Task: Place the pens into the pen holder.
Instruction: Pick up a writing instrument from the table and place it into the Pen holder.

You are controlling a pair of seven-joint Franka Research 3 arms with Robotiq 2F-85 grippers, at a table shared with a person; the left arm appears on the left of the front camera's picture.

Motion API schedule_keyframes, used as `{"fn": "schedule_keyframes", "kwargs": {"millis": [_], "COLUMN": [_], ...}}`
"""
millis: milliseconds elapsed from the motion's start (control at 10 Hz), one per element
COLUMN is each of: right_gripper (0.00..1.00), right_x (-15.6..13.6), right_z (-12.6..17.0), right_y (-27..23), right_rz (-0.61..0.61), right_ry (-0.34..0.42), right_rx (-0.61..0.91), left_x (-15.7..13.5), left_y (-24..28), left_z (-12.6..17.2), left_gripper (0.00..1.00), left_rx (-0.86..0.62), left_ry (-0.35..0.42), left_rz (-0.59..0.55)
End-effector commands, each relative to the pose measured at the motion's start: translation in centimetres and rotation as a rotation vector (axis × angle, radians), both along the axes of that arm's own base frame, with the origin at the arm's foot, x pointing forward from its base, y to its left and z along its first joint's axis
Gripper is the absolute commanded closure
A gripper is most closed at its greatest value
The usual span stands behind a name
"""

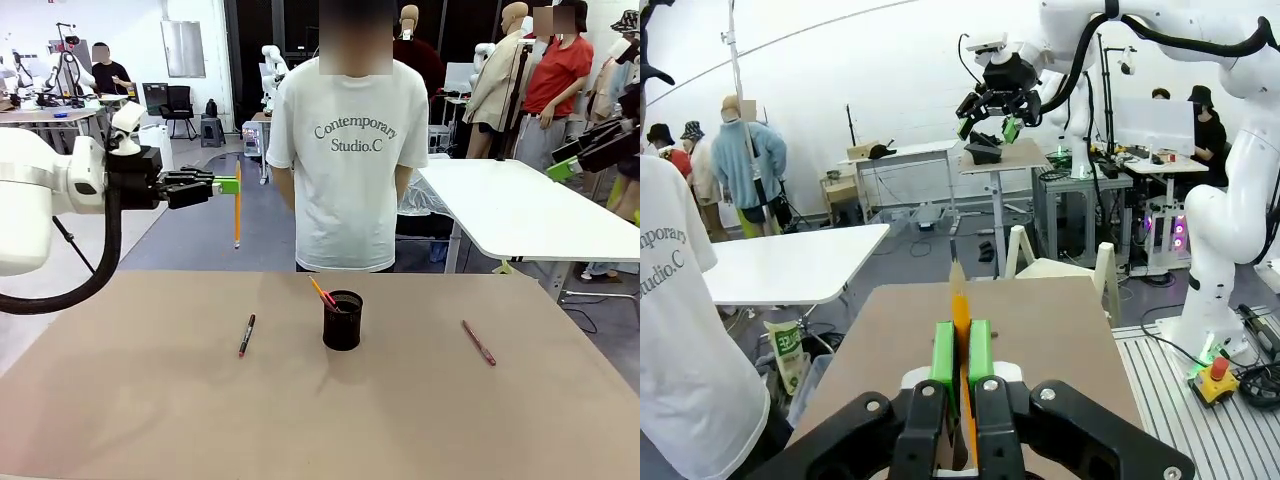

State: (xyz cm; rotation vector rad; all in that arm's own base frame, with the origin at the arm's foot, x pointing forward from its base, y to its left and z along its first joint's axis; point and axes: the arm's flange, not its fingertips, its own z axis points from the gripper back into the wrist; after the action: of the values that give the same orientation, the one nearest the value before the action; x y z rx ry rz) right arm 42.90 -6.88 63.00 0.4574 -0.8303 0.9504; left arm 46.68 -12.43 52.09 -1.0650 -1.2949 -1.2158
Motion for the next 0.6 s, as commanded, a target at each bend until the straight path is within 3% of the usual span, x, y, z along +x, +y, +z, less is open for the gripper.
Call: {"fn": "schedule_keyframes", "kwargs": {"millis": [0, 100, 400, 500], "right_gripper": [0.0, 0.0, 0.0, 0.0], "right_x": [0.0, 0.0, 0.0, 0.0], "right_z": [0.1, 0.1, 0.1, 0.1], "right_y": [0.0, 0.0, 0.0, 0.0], "right_rz": [0.0, 0.0, 0.0, 0.0], "right_ry": [-0.002, -0.002, -0.002, -0.002], "right_rx": [-0.001, -0.001, -0.001, -0.001], "left_x": [0.7, 1.6, 3.1, 4.2], "left_y": [-1.0, -3.6, -9.0, -11.0], "left_z": [-0.9, -2.1, -4.6, -5.7], "left_gripper": [1.0, 1.0, 1.0, 1.0], "left_rx": [-0.001, -0.022, -0.036, -0.059], "left_ry": [-0.017, -0.043, -0.008, -0.06], "left_rz": [-0.013, -0.072, -0.157, -0.181]}}
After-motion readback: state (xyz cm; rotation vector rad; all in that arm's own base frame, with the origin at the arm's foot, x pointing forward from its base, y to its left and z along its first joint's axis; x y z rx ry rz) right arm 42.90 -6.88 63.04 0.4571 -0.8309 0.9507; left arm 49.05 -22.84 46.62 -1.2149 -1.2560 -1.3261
